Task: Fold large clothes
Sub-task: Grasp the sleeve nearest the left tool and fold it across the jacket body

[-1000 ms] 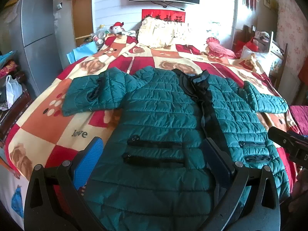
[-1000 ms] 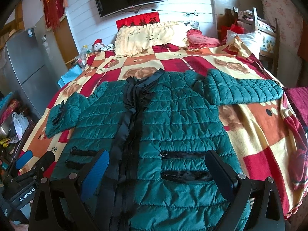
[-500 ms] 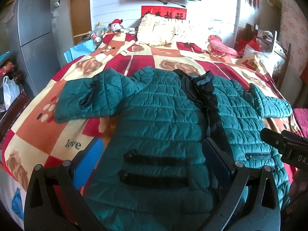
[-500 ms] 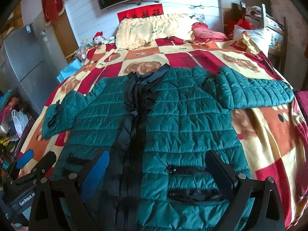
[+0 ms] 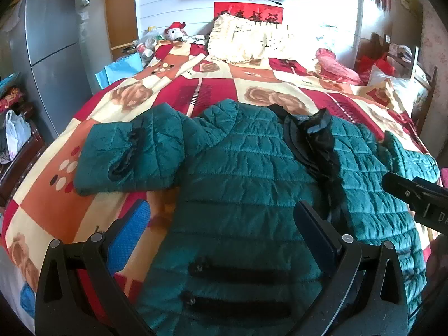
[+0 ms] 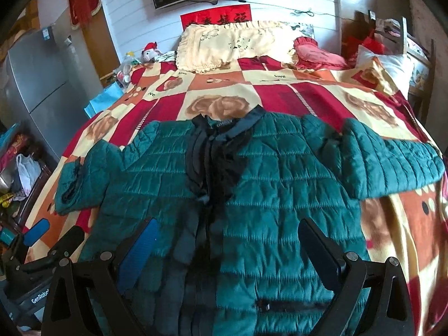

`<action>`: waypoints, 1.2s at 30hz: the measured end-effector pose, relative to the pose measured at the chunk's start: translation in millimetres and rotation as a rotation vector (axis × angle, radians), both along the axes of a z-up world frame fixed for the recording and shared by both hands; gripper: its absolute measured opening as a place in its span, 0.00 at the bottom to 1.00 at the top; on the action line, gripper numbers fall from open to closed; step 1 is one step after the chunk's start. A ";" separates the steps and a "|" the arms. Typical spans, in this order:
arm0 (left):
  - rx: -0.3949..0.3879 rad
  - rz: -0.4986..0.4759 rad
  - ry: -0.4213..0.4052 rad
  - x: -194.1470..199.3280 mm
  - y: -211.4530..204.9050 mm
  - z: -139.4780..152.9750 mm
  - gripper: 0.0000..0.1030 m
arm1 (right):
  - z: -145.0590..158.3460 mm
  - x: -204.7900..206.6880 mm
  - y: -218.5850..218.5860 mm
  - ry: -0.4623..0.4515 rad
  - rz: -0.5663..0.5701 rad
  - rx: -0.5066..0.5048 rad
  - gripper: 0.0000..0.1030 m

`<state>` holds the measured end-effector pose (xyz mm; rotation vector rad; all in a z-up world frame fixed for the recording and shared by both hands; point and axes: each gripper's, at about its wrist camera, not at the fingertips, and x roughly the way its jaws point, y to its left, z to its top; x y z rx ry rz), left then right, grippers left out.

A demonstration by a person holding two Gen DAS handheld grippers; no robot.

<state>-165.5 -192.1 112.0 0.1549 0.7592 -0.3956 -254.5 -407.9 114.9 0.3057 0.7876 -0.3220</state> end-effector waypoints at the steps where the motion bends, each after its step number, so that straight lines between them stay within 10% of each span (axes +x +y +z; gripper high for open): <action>1: 0.005 0.002 -0.001 3.7 -1.5 -1.3 1.00 | -1.0 4.9 -1.7 -0.001 0.004 0.000 0.96; 36: 0.052 0.075 0.084 76.8 -14.2 -42.3 1.00 | -51.9 78.7 -13.8 0.071 0.046 0.032 0.97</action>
